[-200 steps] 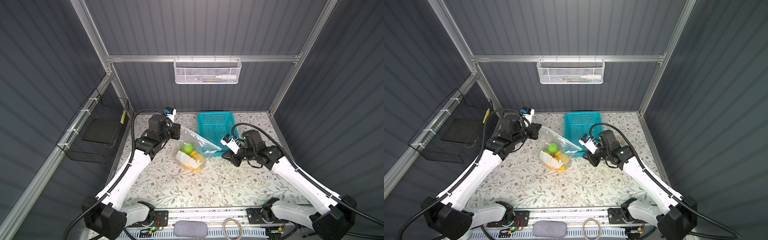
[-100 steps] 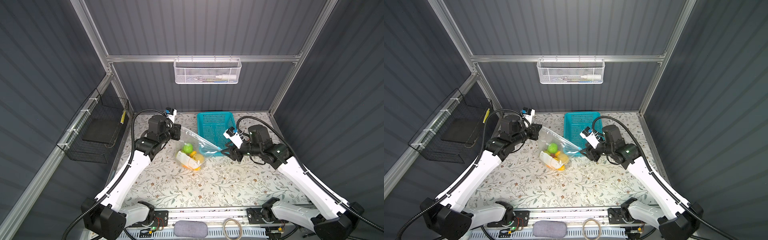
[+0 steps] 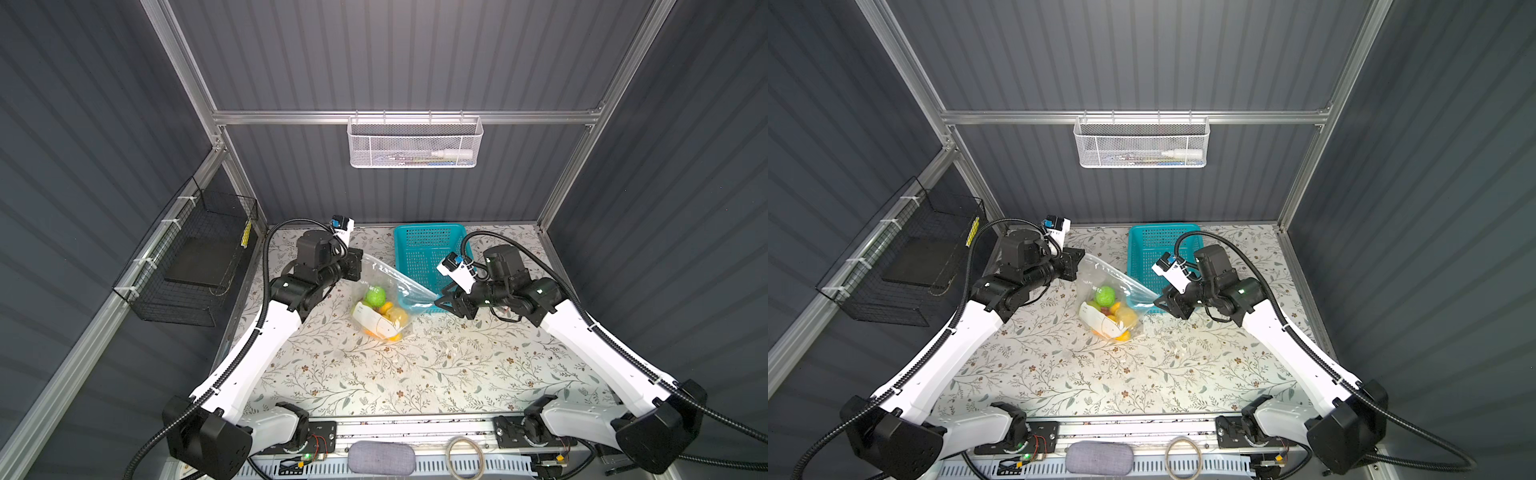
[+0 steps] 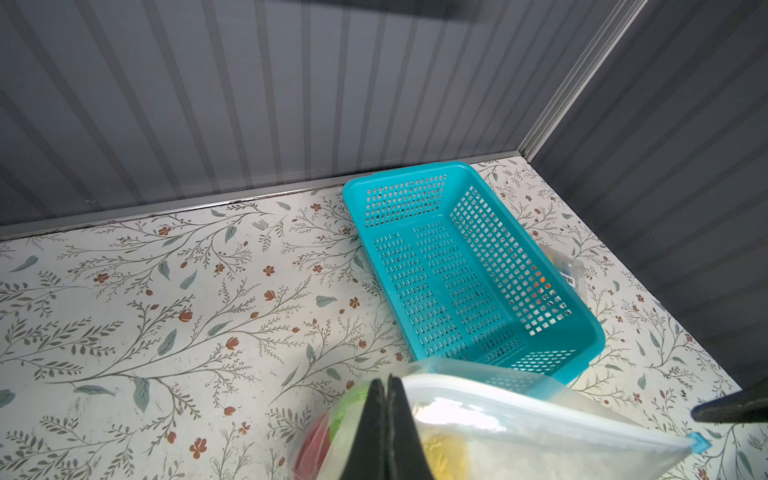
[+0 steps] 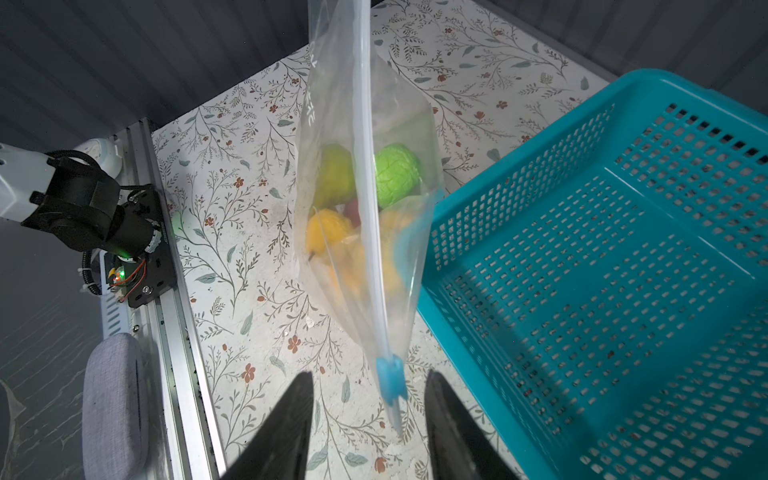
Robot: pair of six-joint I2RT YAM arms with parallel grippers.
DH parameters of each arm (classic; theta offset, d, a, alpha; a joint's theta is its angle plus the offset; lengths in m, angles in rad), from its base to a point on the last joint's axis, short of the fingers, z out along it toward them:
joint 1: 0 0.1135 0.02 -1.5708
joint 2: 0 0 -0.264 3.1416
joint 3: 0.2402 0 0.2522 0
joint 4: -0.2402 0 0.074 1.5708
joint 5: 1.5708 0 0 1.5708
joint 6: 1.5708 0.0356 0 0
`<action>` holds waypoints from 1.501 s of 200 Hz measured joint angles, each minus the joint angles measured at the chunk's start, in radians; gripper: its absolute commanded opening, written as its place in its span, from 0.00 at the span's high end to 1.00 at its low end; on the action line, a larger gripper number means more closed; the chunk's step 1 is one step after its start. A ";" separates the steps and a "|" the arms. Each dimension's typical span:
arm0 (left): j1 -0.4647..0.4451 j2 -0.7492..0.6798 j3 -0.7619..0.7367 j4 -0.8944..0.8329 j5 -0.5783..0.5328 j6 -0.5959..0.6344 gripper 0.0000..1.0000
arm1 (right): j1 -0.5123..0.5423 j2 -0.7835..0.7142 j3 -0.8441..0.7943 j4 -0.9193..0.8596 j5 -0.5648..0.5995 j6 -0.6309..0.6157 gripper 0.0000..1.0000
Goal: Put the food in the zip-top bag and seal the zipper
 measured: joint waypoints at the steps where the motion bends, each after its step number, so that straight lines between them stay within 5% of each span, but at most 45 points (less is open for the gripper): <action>1: 0.000 0.000 0.000 0.000 0.000 0.000 1.00 | 0.000 0.000 0.000 0.000 0.000 0.001 0.59; 160: 0.000 0.000 -0.009 0.000 -0.001 0.000 1.00 | -0.006 0.050 -0.008 0.027 0.032 -0.040 0.85; 257: 0.000 0.000 -0.009 0.000 -0.020 0.000 1.00 | -0.031 0.007 -0.062 0.035 0.025 -0.033 0.84; 300: 0.000 0.000 -0.009 0.000 0.008 0.000 1.00 | -0.033 0.007 -0.062 0.051 0.007 -0.018 0.69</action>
